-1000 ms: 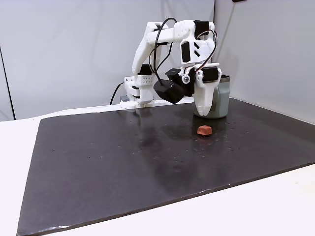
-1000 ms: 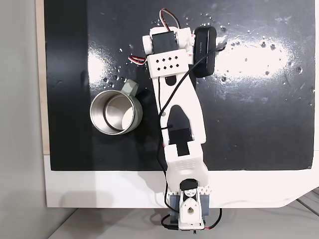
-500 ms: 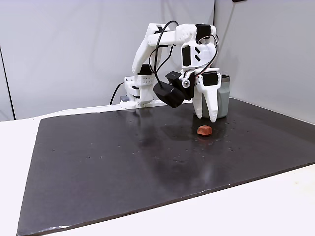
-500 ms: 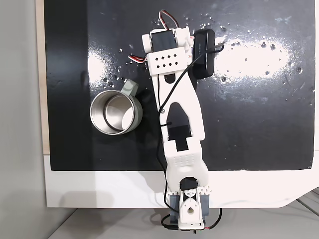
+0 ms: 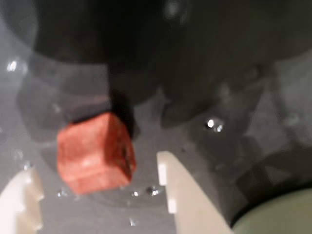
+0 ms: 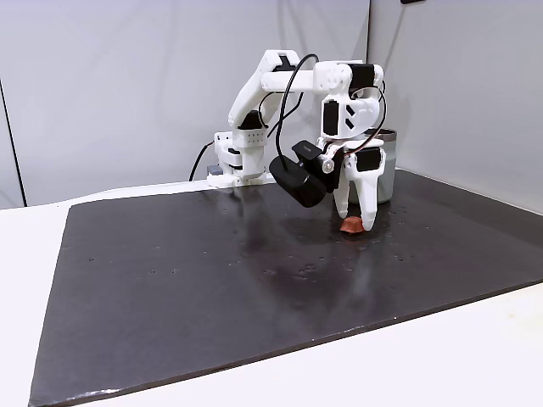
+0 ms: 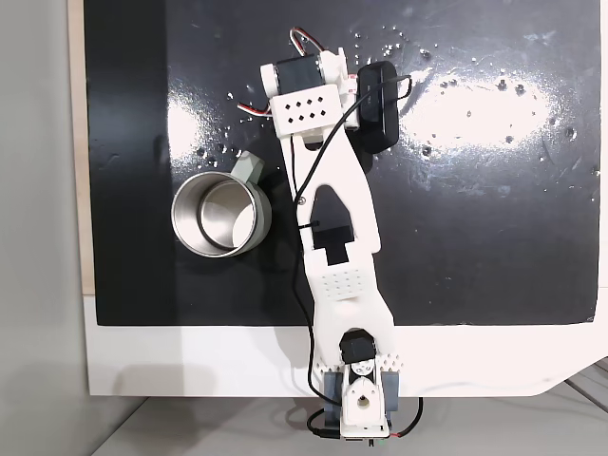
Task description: Grasp a cube and put it in the cup.
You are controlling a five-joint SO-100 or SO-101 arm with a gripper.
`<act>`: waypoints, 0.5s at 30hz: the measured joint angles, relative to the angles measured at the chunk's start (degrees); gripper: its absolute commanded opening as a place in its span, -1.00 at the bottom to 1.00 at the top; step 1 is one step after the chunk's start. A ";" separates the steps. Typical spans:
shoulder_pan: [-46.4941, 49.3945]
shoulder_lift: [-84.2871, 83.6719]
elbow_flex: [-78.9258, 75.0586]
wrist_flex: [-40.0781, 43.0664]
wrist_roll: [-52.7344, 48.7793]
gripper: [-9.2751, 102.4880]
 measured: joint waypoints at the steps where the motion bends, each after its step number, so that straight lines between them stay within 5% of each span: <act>1: 0.09 -0.53 -0.53 0.00 -0.18 -0.37; 15: -0.62 -2.29 -1.41 1.14 -0.44 -0.48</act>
